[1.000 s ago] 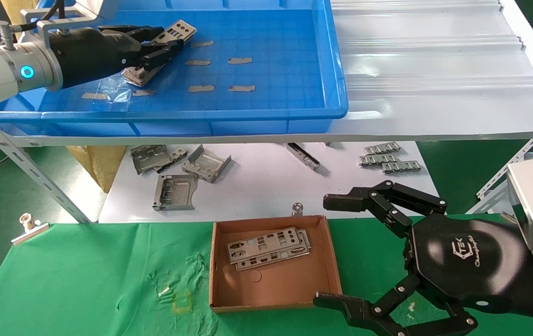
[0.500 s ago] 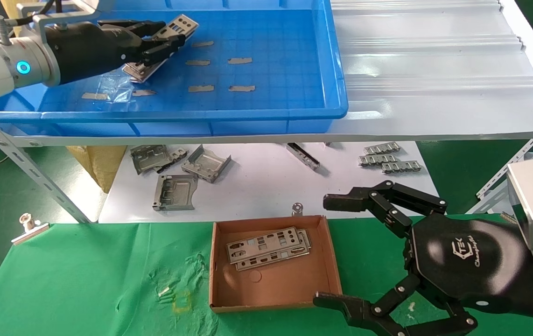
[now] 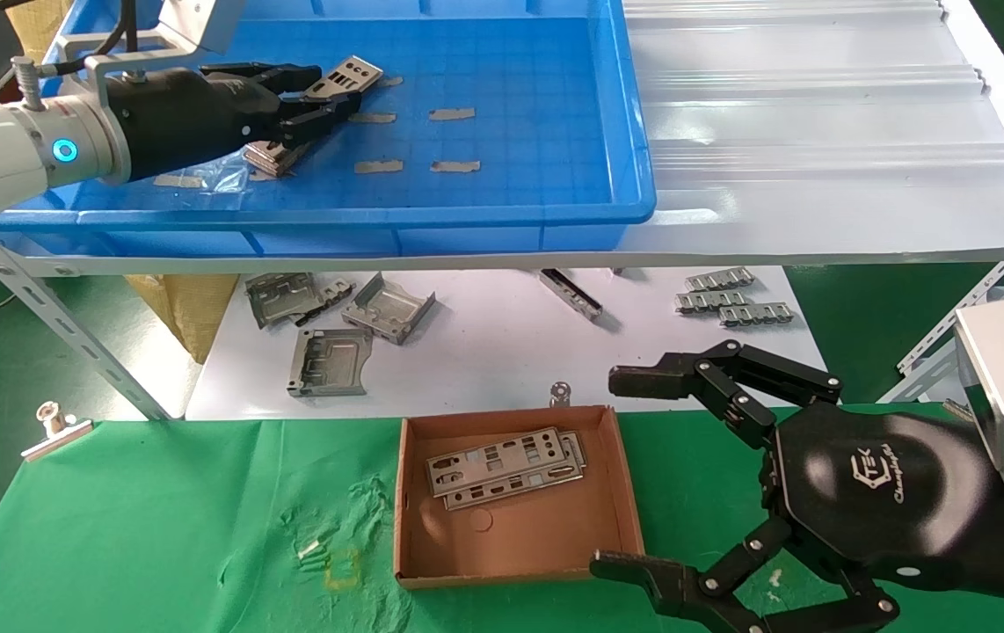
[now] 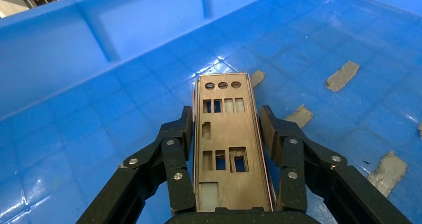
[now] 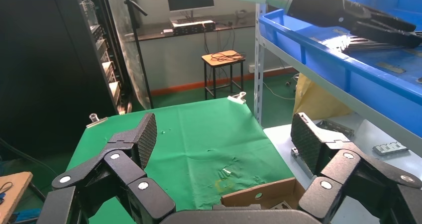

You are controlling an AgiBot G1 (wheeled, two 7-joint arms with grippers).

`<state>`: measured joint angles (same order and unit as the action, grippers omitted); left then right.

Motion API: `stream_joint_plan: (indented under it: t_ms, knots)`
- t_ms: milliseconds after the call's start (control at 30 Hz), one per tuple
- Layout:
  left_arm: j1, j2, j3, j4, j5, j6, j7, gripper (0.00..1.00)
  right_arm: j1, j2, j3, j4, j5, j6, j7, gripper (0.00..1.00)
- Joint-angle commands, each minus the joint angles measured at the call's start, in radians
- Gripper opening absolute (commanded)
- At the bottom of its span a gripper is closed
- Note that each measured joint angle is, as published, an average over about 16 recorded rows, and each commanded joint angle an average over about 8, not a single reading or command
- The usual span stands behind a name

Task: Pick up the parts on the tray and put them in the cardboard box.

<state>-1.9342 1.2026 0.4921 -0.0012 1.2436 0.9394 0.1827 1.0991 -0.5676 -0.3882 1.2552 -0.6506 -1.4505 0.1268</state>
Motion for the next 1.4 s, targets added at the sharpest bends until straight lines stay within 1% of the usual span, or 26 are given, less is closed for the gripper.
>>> stream_joint_plan:
  t_ms: [33,67,100,133,333,367,400,1367,1400]
  knots:
    - [-0.003,-0.001,0.0,-0.003,0.0,0.001,0.001,1.0,0.0,0.0,0.0,0.0,0.0,0.0,0.0,1.0]
    - [-0.004,-0.001,0.0,-0.004,0.0,0.003,0.002,1.0,0.0,0.0,0.0,0.0,0.0,0.0,0.0,1.0]
    - [-0.004,-0.002,0.0,-0.004,0.0,0.004,0.003,0.95,0.0,0.0,0.0,0.0,0.0,0.0,0.0,1.0]
    - [-0.004,-0.002,0.0,-0.004,0.0,0.005,0.004,0.88,0.0,0.0,0.0,0.0,0.0,0.0,0.0,1.0]
    - [-0.002,-0.002,0.001,-0.003,0.002,0.011,0.007,0.13,0.0,0.0,0.0,0.0,0.0,0.0,0.0,1.0]
    - [-0.002,-0.002,0.001,-0.002,0.002,0.013,0.007,0.05,0.0,0.0,0.0,0.0,0.0,0.0,0.0,1.0]
    - [-0.002,-0.002,0.001,-0.002,0.002,0.014,0.007,0.0,0.0,0.0,0.0,0.0,0.0,0.0,0.0,1.0]
    - [-0.002,-0.01,0.003,0.001,0.004,0.031,0.003,0.0,0.0,0.0,0.0,0.0,0.0,0.0,0.0,1.0]
    - [-0.003,-0.01,0.003,0.0,0.004,0.031,0.004,0.03,0.0,0.0,0.0,0.0,0.0,0.0,0.0,1.0]
